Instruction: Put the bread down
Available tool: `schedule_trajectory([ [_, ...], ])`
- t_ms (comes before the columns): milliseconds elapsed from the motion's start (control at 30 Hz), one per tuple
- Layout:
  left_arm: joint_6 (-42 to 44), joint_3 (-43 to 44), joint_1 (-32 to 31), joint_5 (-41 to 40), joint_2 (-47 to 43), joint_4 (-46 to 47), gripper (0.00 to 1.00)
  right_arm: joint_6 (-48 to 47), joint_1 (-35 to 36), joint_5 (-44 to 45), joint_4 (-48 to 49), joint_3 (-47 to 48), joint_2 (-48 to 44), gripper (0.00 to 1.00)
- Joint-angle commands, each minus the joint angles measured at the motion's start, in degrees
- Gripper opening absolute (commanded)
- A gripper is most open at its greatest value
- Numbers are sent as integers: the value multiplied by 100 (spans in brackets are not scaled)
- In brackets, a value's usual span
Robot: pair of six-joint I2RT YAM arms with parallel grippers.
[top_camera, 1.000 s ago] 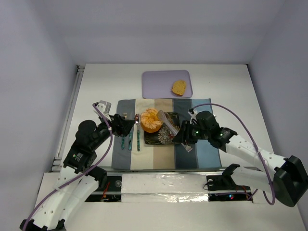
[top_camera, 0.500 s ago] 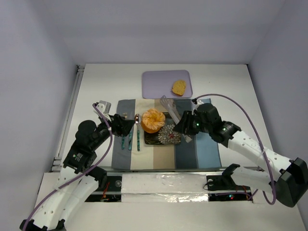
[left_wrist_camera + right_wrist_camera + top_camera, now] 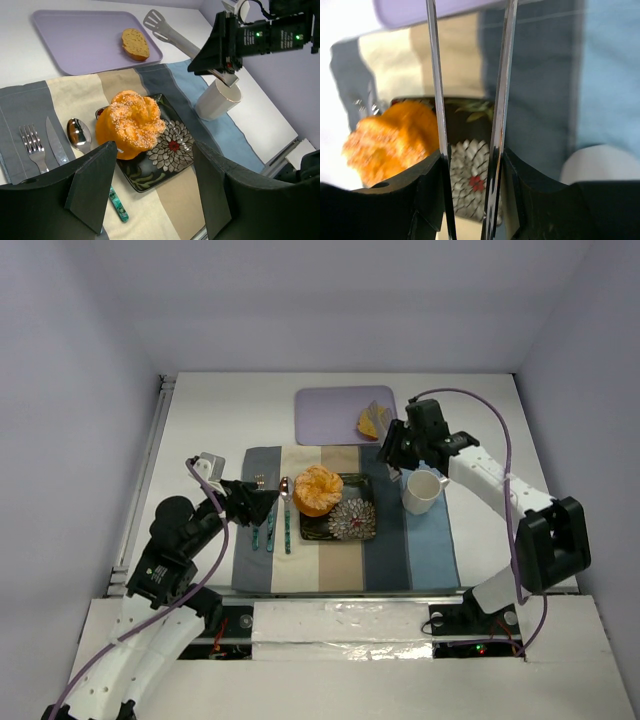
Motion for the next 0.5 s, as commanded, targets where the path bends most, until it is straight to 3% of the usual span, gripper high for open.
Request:
schedule_trajectory([
  [0,24,-14,-43,95,-54,267,59,-336,-273,74,-232,469,147,47],
  [467,41,-5,-43,147,-89,267,59,-574,-881,-743,-294,1102,1475,46],
])
